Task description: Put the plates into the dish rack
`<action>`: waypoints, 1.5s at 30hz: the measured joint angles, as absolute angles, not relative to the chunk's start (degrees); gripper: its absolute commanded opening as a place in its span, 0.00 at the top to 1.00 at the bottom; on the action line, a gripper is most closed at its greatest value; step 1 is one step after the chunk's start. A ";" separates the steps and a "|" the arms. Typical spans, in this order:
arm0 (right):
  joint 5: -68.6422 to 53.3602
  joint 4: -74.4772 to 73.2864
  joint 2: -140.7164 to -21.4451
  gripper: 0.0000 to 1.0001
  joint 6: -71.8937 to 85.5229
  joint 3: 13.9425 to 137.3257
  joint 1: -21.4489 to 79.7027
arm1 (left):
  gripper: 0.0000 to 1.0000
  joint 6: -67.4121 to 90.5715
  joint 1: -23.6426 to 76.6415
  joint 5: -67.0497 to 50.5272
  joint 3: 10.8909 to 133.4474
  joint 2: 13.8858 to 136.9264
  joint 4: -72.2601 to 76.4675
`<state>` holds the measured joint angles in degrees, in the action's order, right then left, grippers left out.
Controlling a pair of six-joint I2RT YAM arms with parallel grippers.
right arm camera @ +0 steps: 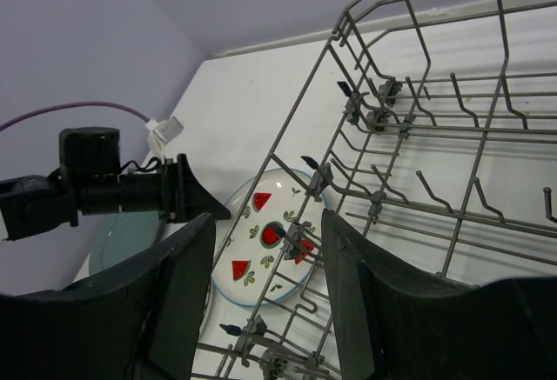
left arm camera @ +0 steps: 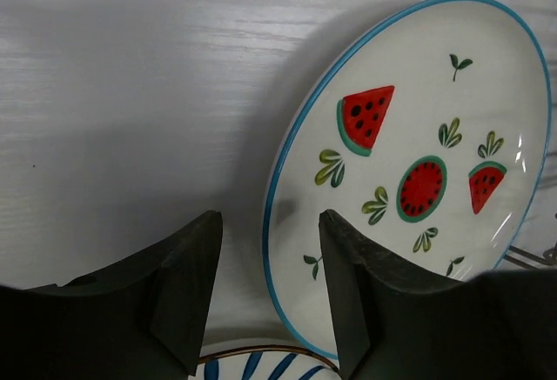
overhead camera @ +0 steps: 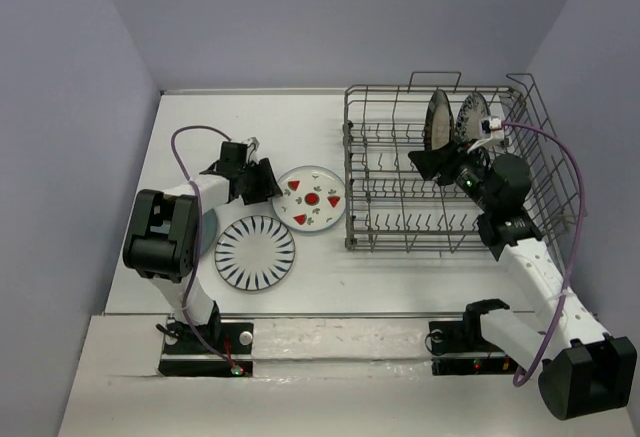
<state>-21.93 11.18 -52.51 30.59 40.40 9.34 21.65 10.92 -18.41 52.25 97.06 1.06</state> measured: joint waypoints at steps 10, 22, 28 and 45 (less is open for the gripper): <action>-24.71 12.27 -52.99 0.43 31.09 40.32 9.34 | 0.76 21.78 10.81 -20.03 53.49 100.82 2.85; -26.26 12.25 -56.31 0.30 30.52 40.34 9.34 | 0.94 22.02 10.66 -19.25 53.28 97.56 2.20; -31.73 12.67 -58.87 0.16 29.95 40.34 9.50 | 0.94 22.94 8.58 -17.37 50.85 82.50 2.66; -36.82 11.97 -77.76 0.11 26.87 59.55 25.98 | 0.94 32.01 -2.33 -23.88 42.70 64.07 10.33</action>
